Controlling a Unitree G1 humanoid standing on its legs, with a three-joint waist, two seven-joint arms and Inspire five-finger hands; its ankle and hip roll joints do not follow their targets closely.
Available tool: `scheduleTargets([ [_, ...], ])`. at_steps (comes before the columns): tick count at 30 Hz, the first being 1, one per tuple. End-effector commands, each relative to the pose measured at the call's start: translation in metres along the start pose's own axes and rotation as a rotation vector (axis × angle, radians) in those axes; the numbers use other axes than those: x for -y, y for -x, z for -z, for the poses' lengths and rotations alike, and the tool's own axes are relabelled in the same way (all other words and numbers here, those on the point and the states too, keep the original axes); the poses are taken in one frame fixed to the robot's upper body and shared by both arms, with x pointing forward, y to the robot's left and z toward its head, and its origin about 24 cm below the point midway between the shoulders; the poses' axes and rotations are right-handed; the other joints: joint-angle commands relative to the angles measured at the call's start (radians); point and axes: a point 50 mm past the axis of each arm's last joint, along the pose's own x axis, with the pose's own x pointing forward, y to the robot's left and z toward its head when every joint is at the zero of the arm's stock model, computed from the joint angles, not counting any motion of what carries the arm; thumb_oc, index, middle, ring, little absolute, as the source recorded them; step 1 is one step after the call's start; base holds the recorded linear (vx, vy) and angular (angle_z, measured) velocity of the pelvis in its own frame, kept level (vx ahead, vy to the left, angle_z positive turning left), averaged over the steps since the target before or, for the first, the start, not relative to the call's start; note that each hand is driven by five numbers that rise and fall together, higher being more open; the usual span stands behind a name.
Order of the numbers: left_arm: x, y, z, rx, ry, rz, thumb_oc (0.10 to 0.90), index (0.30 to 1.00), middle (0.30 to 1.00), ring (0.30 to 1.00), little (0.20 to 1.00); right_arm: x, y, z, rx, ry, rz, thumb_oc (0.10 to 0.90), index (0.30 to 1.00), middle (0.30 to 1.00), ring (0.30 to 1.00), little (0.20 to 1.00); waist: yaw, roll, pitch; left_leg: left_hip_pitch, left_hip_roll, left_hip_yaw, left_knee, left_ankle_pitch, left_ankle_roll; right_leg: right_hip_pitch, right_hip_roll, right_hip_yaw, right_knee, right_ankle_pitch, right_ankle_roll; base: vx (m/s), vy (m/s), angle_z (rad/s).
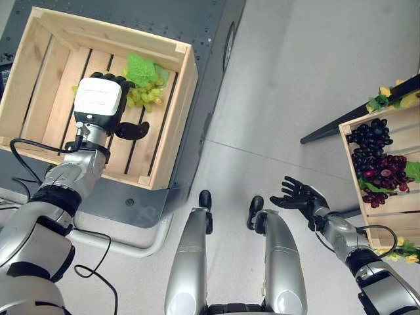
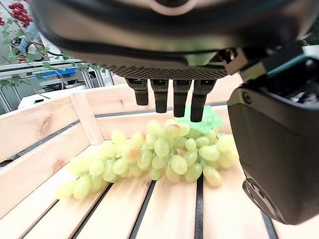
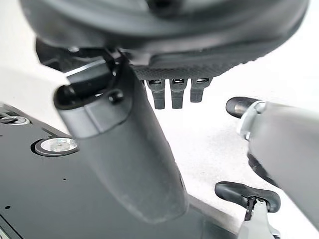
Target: Pick up the fruits from the basket on one side to the basket on the other side
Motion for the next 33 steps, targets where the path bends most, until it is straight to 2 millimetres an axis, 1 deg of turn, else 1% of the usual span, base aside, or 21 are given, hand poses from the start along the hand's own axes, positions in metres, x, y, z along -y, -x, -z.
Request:
scheduleTargets([
  [1, -0.077, -0.023, 0.045, -0.118, -0.134, -0.27, 0.8, 0.9, 0.9, 0.9, 0.9, 0.018, 0.007, -0.018, 0.081, 0.034, -0.015, 0.8, 0.9, 0.9, 0.9, 0.9, 0.012, 0.002, -0.013, 0.092, -0.002, 0.08, -0.057, -0.066, 0.025, 0.078, 0.039, -0.005, -0.006, -0.01, -0.051, 0.0, 0.0, 0.0],
  [3, -0.088, -0.026, 0.048, -0.144, -0.165, -0.323, 0.8, 0.9, 0.9, 0.9, 0.9, 0.018, 0.007, -0.017, 0.083, 0.03, -0.018, 0.8, 0.9, 0.9, 0.9, 0.9, 0.012, -0.005, -0.013, 0.081, 0.003, 0.08, -0.05, -0.069, 0.027, 0.069, 0.039, -0.009, -0.002, -0.008, -0.05, 0.0, 0.0, 0.0],
  [6, -0.097, -0.03, 0.051, -0.158, -0.198, -0.356, 0.8, 0.9, 0.9, 0.9, 0.9, 0.015, 0.006, -0.015, 0.087, 0.024, -0.029, 0.8, 0.9, 0.9, 0.9, 0.9, 0.013, -0.015, -0.013, 0.071, 0.008, 0.077, -0.041, -0.074, 0.028, 0.061, 0.041, -0.012, 0.003, -0.006, -0.048, -0.03, -0.044, 0.0],
  [7, -0.103, -0.033, 0.052, -0.174, -0.213, -0.366, 0.8, 0.9, 0.9, 0.9, 0.9, 0.009, 0.004, -0.014, 0.092, 0.018, -0.043, 0.8, 0.9, 0.9, 0.9, 0.9, 0.014, -0.031, -0.013, 0.065, 0.012, 0.071, -0.037, -0.078, 0.03, 0.06, 0.048, -0.017, 0.0, -0.002, -0.045, -0.03, -0.07, -0.03],
  [8, -0.104, -0.034, 0.052, -0.181, -0.225, -0.369, 0.8, 0.9, 0.9, 0.9, 0.9, 0.006, 0.003, -0.013, 0.089, 0.015, -0.051, 0.8, 0.9, 0.9, 0.9, 0.9, 0.016, -0.039, -0.013, 0.066, 0.014, 0.069, -0.037, -0.08, 0.03, 0.065, 0.052, -0.019, -0.005, -0.001, -0.044, -0.03, -0.072, -0.03],
  [11, -0.109, -0.035, 0.056, -0.205, -0.242, -0.391, 0.8, 0.9, 0.9, 0.9, 0.9, 0.001, 0.001, -0.013, 0.091, 0.008, -0.058, 0.8, 0.9, 0.9, 0.9, 0.9, 0.015, -0.051, -0.013, 0.059, 0.018, 0.065, -0.036, -0.08, 0.031, 0.061, 0.057, -0.023, -0.008, 0.005, -0.043, -0.01, -0.039, -0.05],
  [15, -0.123, -0.035, 0.063, -0.269, -0.267, -0.471, 0.8, 0.9, 0.9, 0.9, 0.9, -0.004, 0.001, -0.008, 0.089, -0.007, -0.067, 0.8, 0.9, 0.9, 0.9, 0.9, 0.014, -0.072, -0.013, 0.052, 0.024, 0.06, -0.037, -0.081, 0.034, 0.056, 0.064, -0.028, -0.016, 0.017, -0.037, 0.0, -0.031, 0.04],
  [18, -0.123, -0.035, 0.066, -0.282, -0.26, -0.466, 0.8, 0.9, 0.9, 0.9, 0.9, -0.007, 0.0, -0.005, 0.09, -0.018, -0.069, 0.8, 0.9, 0.9, 0.9, 0.9, 0.015, -0.081, -0.013, 0.052, 0.027, 0.058, -0.042, -0.082, 0.035, 0.055, 0.067, -0.032, -0.022, 0.022, -0.034, -0.01, -0.044, 0.05],
  [20, -0.123, -0.037, 0.064, -0.268, -0.27, -0.431, 0.8, 0.9, 0.9, 0.9, 0.9, -0.01, -0.001, -0.005, 0.094, -0.029, -0.07, 0.8, 0.9, 0.9, 0.9, 0.9, 0.016, -0.092, -0.013, 0.046, 0.029, 0.054, -0.047, -0.082, 0.036, 0.055, 0.072, -0.039, -0.036, 0.03, -0.029, -0.02, -0.044, 0.02],
  [28, -0.114, -0.046, 0.051, -0.202, -0.181, -0.25, 0.8, 0.9, 0.9, 0.9, 0.9, -0.013, -0.001, -0.006, 0.096, -0.006, -0.079, 0.8, 0.9, 0.9, 0.9, 0.9, 0.01, -0.096, -0.013, 0.033, 0.028, 0.056, -0.061, -0.082, 0.039, 0.041, 0.075, -0.041, -0.058, 0.044, -0.023, 0.0, 0.0, 0.02],
  [30, -0.112, -0.047, 0.052, -0.211, -0.15, -0.207, 0.8, 0.9, 0.9, 0.9, 0.9, -0.012, -0.001, -0.005, 0.094, -0.007, -0.076, 0.8, 0.9, 0.9, 0.9, 0.9, 0.009, -0.096, -0.013, 0.031, 0.027, 0.058, -0.069, -0.08, 0.04, 0.037, 0.075, -0.042, -0.068, 0.05, -0.019, 0.0, 0.0, 0.0],
  [33, -0.11, -0.047, 0.051, -0.2, -0.129, -0.195, 0.8, 0.9, 0.9, 0.9, 0.9, -0.012, 0.001, -0.002, 0.092, -0.01, -0.072, 0.8, 0.9, 0.9, 0.9, 0.9, 0.008, -0.097, -0.013, 0.032, 0.028, 0.06, -0.069, -0.083, 0.042, 0.039, 0.076, -0.042, -0.071, 0.05, -0.017, 0.0, 0.0, 0.0],
])
